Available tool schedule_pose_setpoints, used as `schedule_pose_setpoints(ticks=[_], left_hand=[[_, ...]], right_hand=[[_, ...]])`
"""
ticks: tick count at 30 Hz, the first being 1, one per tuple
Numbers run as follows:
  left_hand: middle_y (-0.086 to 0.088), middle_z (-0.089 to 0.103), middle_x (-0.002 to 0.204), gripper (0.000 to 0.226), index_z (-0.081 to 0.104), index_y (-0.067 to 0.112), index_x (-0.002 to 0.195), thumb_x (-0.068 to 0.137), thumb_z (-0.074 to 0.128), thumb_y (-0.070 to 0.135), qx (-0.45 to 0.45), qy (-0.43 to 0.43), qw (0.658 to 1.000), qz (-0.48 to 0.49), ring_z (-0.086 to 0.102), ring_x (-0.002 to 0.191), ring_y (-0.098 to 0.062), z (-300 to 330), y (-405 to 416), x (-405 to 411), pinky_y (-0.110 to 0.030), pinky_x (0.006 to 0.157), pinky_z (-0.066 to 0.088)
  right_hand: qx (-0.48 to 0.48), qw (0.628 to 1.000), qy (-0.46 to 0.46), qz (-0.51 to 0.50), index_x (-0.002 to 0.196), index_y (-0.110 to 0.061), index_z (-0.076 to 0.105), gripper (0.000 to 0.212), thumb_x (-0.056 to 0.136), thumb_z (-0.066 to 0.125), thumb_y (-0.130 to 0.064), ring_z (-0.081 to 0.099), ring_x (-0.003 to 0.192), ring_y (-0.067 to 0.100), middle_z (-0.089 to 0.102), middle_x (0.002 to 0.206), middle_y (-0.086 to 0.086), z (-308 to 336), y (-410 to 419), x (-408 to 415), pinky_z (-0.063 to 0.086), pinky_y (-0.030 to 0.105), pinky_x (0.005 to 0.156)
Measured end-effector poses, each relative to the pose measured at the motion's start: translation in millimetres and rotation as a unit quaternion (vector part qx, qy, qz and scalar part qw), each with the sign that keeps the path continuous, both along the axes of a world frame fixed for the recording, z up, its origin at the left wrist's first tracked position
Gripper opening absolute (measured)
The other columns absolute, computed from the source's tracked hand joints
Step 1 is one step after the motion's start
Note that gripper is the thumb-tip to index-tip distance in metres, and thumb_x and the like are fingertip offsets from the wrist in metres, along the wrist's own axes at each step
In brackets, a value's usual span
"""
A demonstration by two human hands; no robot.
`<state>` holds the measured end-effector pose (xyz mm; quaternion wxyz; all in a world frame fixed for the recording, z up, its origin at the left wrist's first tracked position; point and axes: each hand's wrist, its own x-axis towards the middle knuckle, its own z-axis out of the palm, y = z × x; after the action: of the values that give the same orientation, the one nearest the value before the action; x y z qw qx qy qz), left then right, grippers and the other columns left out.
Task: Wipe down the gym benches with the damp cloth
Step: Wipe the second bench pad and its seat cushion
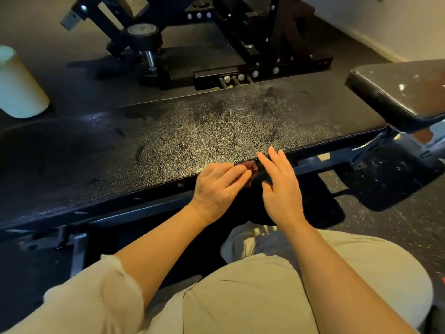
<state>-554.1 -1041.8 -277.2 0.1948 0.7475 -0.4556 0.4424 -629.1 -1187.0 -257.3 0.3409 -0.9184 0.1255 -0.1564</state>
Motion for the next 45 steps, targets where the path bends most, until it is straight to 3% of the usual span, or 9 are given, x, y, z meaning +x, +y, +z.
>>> schedule_pose_setpoints(ticks=[7, 12, 19, 25, 29, 36, 42, 45], left_hand=[[-0.004, 0.072, 0.095, 0.025, 0.076, 0.009, 0.089, 0.096, 0.053, 0.011, -0.017, 0.037, 0.999, 0.034, 0.059, 0.084, -0.020, -1.6, 25.9, -9.6, -0.033, 0.067, 0.041], [-0.012, 0.070, 0.094, 0.018, 0.072, 0.004, 0.092, 0.094, 0.054, 0.002, -0.027, 0.072, 0.993, 0.092, 0.060, 0.081, -0.026, -20.8, 91.4, -25.6, -0.037, 0.066, 0.049], [-0.001, 0.055, 0.109, 0.008, 0.060, 0.012, 0.094, 0.094, 0.057, 0.004, -0.013, 0.006, 1.000, 0.000, 0.053, 0.078, -0.020, 5.0, 48.4, -15.7, -0.030, 0.069, 0.047], [-0.007, 0.065, 0.095, 0.018, 0.068, 0.008, 0.086, 0.092, 0.053, 0.000, -0.011, 0.036, 0.998, 0.059, 0.052, 0.073, -0.023, -5.6, 63.3, -15.8, -0.034, 0.063, 0.046], [-0.007, 0.070, 0.093, 0.014, 0.071, 0.006, 0.086, 0.086, 0.062, -0.004, 0.002, 0.061, 0.991, 0.123, 0.052, 0.079, -0.022, -28.4, 94.4, -25.6, -0.033, 0.064, 0.046], [-0.003, 0.072, 0.099, 0.011, 0.071, 0.007, 0.090, 0.093, 0.060, 0.004, 0.002, 0.017, 1.000, -0.015, 0.057, 0.068, -0.021, 6.0, 17.0, -11.2, -0.031, 0.063, 0.050], [-0.004, 0.072, 0.101, 0.027, 0.076, 0.012, 0.092, 0.099, 0.050, 0.011, 0.015, 0.003, 1.000, 0.006, 0.057, 0.088, -0.022, -5.7, 16.4, -3.9, -0.033, 0.071, 0.048], [-0.002, 0.071, 0.101, 0.023, 0.075, 0.014, 0.090, 0.096, 0.053, 0.009, 0.029, 0.016, 0.998, 0.044, 0.056, 0.087, -0.020, -14.6, 38.6, -10.3, -0.033, 0.067, 0.046]], right_hand=[[-0.021, 1.000, 0.000, 0.011, 0.145, -0.023, 0.042, 0.066, 0.087, 0.050, 0.009, 0.011, 0.148, 0.014, 0.027, 0.157, -0.003, 1.3, -3.3, -0.3, 0.017, 0.047, 0.120], [-0.126, 0.992, -0.032, -0.003, 0.141, -0.012, 0.046, 0.059, 0.085, 0.062, 0.000, 0.026, 0.144, 0.027, 0.038, 0.151, 0.011, 0.1, 8.9, 1.2, 0.024, 0.051, 0.116], [-0.180, 0.980, -0.061, 0.053, 0.139, -0.007, 0.048, 0.070, 0.073, 0.063, 0.009, 0.036, 0.138, 0.031, 0.043, 0.146, 0.015, 1.1, 27.0, 5.3, 0.028, 0.054, 0.113], [-0.214, 0.973, -0.024, 0.080, 0.145, -0.013, 0.040, 0.077, 0.074, 0.064, 0.004, 0.025, 0.144, 0.028, 0.034, 0.153, 0.012, -0.1, 24.8, 0.3, 0.016, 0.048, 0.116], [-0.200, 0.977, -0.020, 0.075, 0.146, -0.013, 0.039, 0.074, 0.077, 0.063, 0.005, 0.023, 0.145, 0.027, 0.033, 0.153, 0.011, -0.1, 24.4, -3.6, 0.013, 0.046, 0.117], [-0.171, 0.985, -0.023, 0.010, 0.144, -0.011, 0.041, 0.069, 0.081, 0.063, 0.002, 0.028, 0.143, 0.028, 0.037, 0.151, 0.013, 0.9, 16.1, -5.0, 0.027, 0.053, 0.114], [-0.190, 0.982, 0.001, 0.022, 0.148, -0.014, 0.037, 0.075, 0.080, 0.066, -0.001, 0.023, 0.145, 0.028, 0.029, 0.156, 0.012, -1.7, 12.5, -10.2, 0.021, 0.050, 0.117], [-0.199, 0.979, 0.009, 0.031, 0.148, -0.014, 0.036, 0.075, 0.081, 0.067, -0.003, 0.022, 0.146, 0.029, 0.028, 0.156, 0.012, -2.3, 13.0, -11.2, 0.021, 0.050, 0.117]])
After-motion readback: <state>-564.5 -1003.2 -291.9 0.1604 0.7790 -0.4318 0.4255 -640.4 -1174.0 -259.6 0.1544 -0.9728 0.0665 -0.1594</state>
